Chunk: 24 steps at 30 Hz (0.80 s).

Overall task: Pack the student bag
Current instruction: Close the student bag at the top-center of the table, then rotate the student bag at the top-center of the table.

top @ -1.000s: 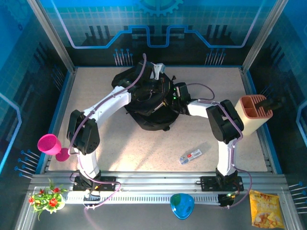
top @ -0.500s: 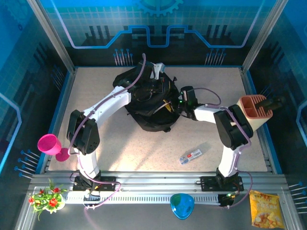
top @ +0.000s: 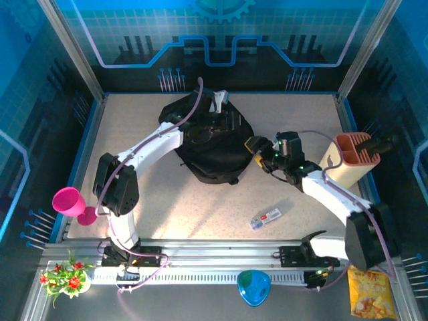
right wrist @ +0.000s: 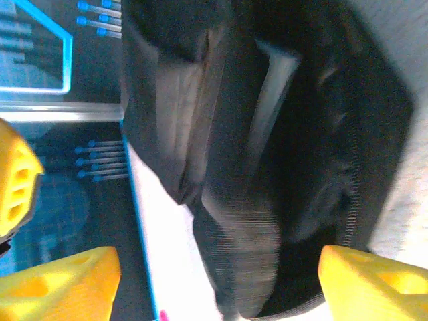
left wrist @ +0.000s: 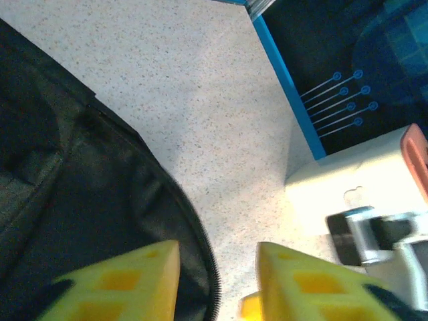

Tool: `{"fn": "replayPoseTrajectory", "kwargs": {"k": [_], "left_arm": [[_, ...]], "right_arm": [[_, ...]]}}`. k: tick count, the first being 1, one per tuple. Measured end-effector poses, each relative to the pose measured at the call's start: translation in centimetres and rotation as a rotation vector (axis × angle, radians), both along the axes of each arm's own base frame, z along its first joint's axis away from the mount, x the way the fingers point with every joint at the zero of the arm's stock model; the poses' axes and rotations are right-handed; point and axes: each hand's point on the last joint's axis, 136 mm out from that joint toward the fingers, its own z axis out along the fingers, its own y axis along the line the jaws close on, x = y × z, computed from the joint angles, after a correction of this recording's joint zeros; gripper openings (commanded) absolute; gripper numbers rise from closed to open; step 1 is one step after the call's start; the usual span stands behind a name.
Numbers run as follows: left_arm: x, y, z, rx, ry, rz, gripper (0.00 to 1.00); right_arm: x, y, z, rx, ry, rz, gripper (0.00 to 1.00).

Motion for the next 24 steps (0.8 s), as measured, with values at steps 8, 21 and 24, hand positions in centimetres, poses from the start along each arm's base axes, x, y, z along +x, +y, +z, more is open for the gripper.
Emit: {"fn": "replayPoseTrajectory", "kwargs": {"k": [8,21,24], "left_arm": [[-0.1,5.9,-7.4,0.034,0.189,0.158,0.57],[-4.6,21.6,-16.6,0.015,0.441,0.603,0.41],[-3.7,22.5,-17.0,-0.012,0.437,0.637,0.38]], "right_arm": [[-1.5,-3.8,-0.2,-0.212,-0.015,-0.061,0.85],[-0.5,-2.5,-2.6,-0.254,0.056,-0.009,0.83],[-0.2,-2.0,-2.5,-0.246,0.058,0.005,0.82]]}}
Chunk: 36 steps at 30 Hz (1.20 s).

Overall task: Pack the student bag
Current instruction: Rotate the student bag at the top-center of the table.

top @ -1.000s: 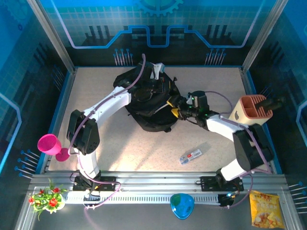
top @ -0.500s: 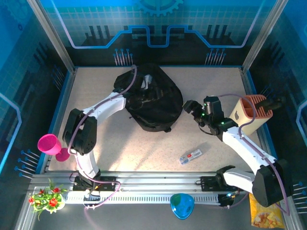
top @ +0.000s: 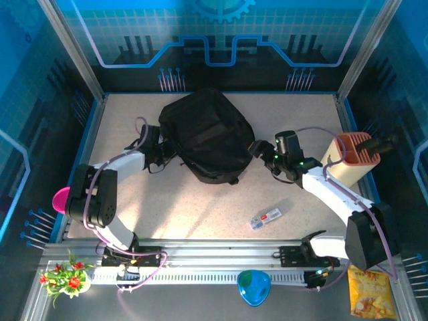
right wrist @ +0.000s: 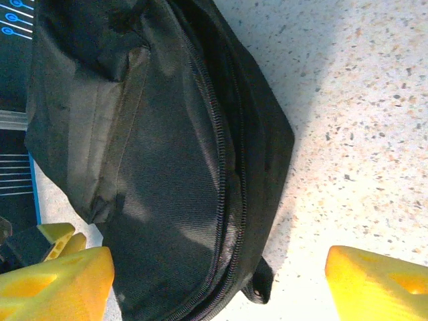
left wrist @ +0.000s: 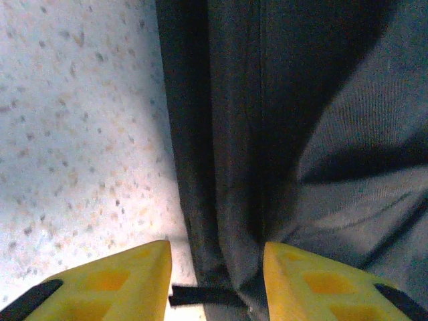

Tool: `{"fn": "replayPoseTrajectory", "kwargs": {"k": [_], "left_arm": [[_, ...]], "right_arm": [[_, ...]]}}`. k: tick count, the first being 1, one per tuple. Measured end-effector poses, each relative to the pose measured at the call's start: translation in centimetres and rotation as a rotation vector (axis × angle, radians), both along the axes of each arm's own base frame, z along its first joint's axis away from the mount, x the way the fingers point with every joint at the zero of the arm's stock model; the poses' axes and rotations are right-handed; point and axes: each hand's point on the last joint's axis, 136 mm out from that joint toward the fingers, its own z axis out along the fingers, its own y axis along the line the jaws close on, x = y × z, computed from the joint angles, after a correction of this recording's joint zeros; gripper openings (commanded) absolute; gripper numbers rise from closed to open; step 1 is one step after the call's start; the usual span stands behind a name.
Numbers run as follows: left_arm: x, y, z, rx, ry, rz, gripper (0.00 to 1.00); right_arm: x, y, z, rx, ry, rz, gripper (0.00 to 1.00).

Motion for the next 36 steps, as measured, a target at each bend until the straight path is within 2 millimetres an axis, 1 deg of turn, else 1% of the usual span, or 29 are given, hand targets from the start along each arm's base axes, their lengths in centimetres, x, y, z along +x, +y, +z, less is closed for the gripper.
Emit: {"fn": "replayPoseTrajectory", "kwargs": {"k": [3,5,7,10,13,16,18,21,22,27,30,33,36], "left_arm": [[1.2,0.2,-0.8,-0.021,-0.004,0.017,0.28],[1.9,0.1,-1.7,-0.033,0.009,0.023,0.25],[2.7,-0.1,-2.3,-0.046,0.015,0.020,0.22],[3.5,-0.4,-2.8,-0.075,0.020,0.020,0.21],[4.3,-0.7,-2.3,-0.106,-0.004,0.015,0.20],[4.6,-1.1,-1.9,-0.132,-0.018,0.010,0.16],[4.7,-1.3,-1.7,-0.143,-0.023,0.004,0.12],[4.8,-1.5,-1.5,-0.155,-0.032,-0.008,0.02],[4.8,-1.5,-1.4,-0.158,-0.035,-0.010,0.00],[4.8,-1.7,-1.2,-0.168,-0.039,-0.021,0.00],[4.8,-1.8,-0.8,-0.172,-0.048,-0.025,0.00],[4.6,-2.0,0.6,-0.184,-0.075,-0.037,0.00],[3.8,-2.2,2.4,-0.198,-0.108,-0.049,0.00]], "right_arm": [[0.3,0.4,0.1,0.005,-0.004,0.009,0.82],[0.3,0.5,0.1,0.008,-0.004,0.012,0.82],[0.3,0.5,0.1,0.009,-0.005,0.013,0.82],[0.3,0.8,-0.3,0.014,0.007,0.024,0.82],[0.3,1.1,-1.3,0.012,0.036,0.043,0.81],[0.4,1.7,-2.9,0.010,0.086,0.068,0.79],[0.4,2.1,-4.0,0.011,0.118,0.091,0.77],[0.7,2.8,-5.3,0.013,0.157,0.125,0.73],[0.9,3.1,-5.5,0.014,0.164,0.138,0.71],[2.0,4.0,-6.5,0.007,0.174,0.179,0.61],[3.2,4.3,-7.0,-0.012,0.170,0.197,0.54],[4.8,4.4,-7.3,-0.039,0.160,0.220,0.52],[7.2,3.8,-7.8,-0.078,0.150,0.228,0.50]]}}
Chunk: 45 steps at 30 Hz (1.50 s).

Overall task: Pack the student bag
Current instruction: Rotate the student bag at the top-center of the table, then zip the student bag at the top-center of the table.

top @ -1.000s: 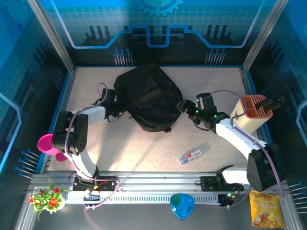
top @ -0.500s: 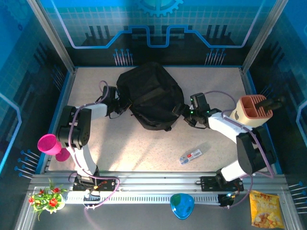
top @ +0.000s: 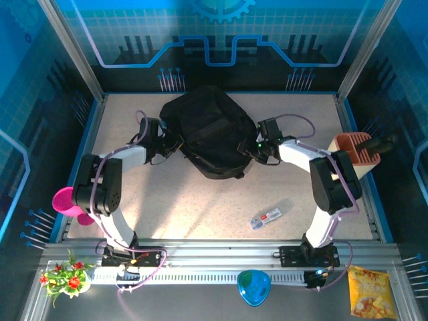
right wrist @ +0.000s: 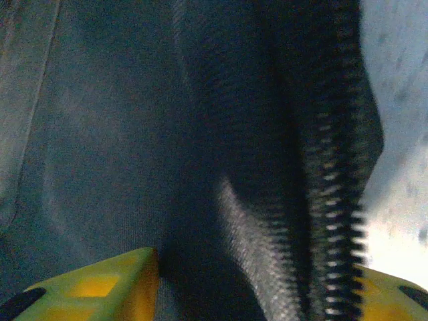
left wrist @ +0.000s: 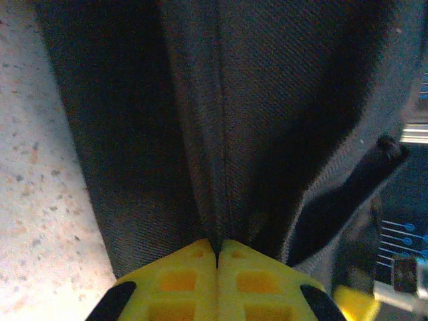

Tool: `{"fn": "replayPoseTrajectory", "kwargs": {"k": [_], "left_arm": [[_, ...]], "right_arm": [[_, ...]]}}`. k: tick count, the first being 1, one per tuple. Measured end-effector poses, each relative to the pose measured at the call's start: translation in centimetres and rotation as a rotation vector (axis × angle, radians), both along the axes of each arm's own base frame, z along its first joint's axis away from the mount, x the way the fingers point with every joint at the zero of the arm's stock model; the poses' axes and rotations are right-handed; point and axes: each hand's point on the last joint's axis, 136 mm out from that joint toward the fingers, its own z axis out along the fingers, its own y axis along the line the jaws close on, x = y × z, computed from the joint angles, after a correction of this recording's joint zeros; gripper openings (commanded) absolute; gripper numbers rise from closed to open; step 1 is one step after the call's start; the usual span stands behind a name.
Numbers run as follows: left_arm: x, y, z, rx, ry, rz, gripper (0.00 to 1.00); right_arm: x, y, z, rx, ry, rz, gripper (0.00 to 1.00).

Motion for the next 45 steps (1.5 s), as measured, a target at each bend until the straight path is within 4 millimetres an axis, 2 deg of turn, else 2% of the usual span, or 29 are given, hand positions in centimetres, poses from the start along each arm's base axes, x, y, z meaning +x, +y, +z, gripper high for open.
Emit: {"fn": "replayPoseTrajectory", "kwargs": {"k": [3,5,9,13,16,19,21,23,27,30,37,45], "left_arm": [[-1.0,-0.7,1.2,-0.010,-0.020,-0.018,0.00],[-1.8,-1.4,1.6,-0.017,-0.021,-0.033,0.00],[-2.9,-2.7,2.0,-0.024,-0.011,-0.058,0.00],[-3.4,-3.4,2.0,-0.024,-0.005,-0.075,0.00],[-3.5,-3.7,2.0,-0.027,0.000,-0.072,0.00],[-3.6,-3.9,2.0,-0.028,0.004,-0.068,0.00],[-3.7,-4.1,2.0,-0.029,0.005,-0.070,0.00],[-3.7,-4.2,2.0,-0.029,0.006,-0.072,0.00],[-3.7,-4.3,2.0,-0.037,0.011,-0.062,0.00],[-3.7,-4.4,2.1,-0.042,0.014,-0.059,0.00],[-3.8,-4.7,2.0,-0.046,0.019,-0.063,0.00],[-3.9,-4.7,2.2,-0.047,0.016,-0.065,0.00]], "right_arm": [[3.1,-1.0,0.1,-0.024,-0.036,0.004,0.51],[4.8,-1.8,0.5,-0.036,-0.068,0.006,0.55],[6.1,-3.3,2.0,-0.071,-0.115,0.018,0.67],[5.3,-5.0,4.5,-0.138,-0.145,0.014,0.73],[3.9,-5.8,8.2,-0.156,-0.202,0.005,0.73],[1.5,-5.5,11.7,-0.136,-0.255,0.001,0.70],[-0.3,-4.3,12.9,-0.101,-0.268,0.008,0.67],[-2.2,-2.3,12.9,-0.060,-0.253,0.028,0.66],[-6.1,2.8,10.7,0.010,-0.160,0.090,0.64],[-7.9,5.9,9.8,0.041,-0.119,0.118,0.64],[-9.2,10.5,8.2,0.050,-0.095,0.106,0.65],[-8.7,14.4,6.5,0.019,-0.085,0.069,0.65]]}}
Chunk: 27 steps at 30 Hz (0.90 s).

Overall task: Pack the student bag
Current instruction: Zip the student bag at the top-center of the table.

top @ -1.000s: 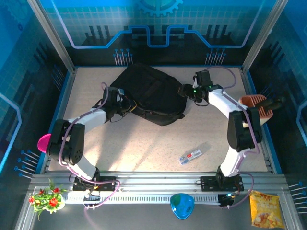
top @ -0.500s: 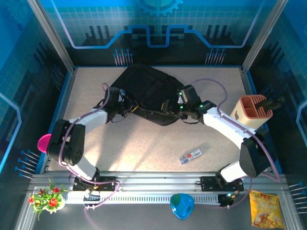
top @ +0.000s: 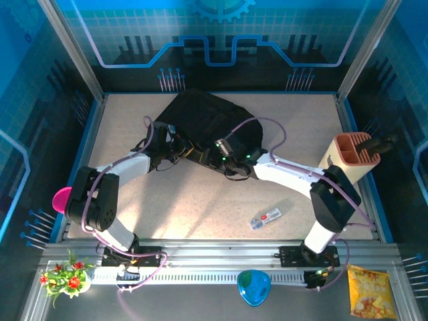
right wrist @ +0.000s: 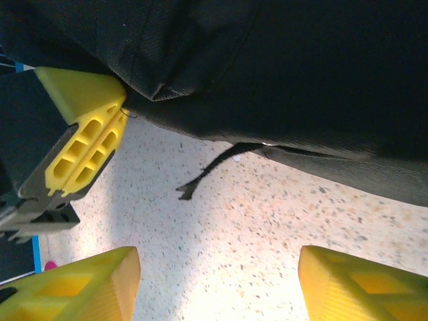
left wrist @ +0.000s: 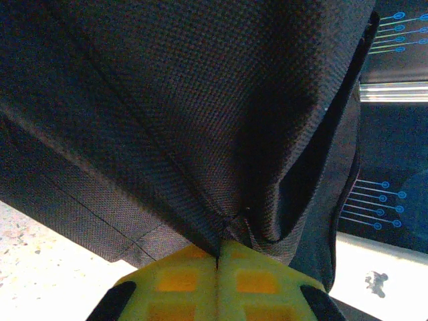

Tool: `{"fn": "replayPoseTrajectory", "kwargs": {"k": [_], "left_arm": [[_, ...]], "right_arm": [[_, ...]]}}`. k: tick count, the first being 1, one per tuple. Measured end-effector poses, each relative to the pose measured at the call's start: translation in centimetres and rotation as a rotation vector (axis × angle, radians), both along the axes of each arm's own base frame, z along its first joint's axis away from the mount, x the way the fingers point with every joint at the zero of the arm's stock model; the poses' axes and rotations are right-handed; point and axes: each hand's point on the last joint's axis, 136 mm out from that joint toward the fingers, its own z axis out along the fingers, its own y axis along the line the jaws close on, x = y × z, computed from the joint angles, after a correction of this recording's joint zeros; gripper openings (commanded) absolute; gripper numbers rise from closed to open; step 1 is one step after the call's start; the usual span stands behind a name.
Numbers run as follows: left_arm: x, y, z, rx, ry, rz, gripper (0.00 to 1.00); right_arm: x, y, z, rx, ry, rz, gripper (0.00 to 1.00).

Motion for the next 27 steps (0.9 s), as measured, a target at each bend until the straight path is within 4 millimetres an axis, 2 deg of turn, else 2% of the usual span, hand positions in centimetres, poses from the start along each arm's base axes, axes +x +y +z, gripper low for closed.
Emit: {"fn": "replayPoseTrajectory", "kwargs": {"k": [6,10,16,20,27], "left_arm": [[-0.1,-0.2,0.2,-0.008,-0.003,-0.009,0.00],[-0.2,-0.3,0.3,-0.013,-0.002,-0.017,0.00],[-0.3,-0.4,0.3,-0.019,0.000,-0.023,0.00],[-0.3,-0.5,0.3,-0.020,0.000,-0.023,0.00],[-0.3,-0.5,0.3,-0.019,0.000,-0.024,0.00]], "right_arm": [[1.4,1.6,-0.8,-0.021,-0.006,-0.058,0.65],[2.6,2.1,-1.4,-0.042,-0.004,-0.105,0.63],[3.8,2.4,-2.4,-0.075,0.018,-0.151,0.49],[3.6,1.8,-3.1,-0.110,0.038,-0.172,0.44],[3.5,1.1,-3.4,-0.141,0.042,-0.189,0.26]]}}
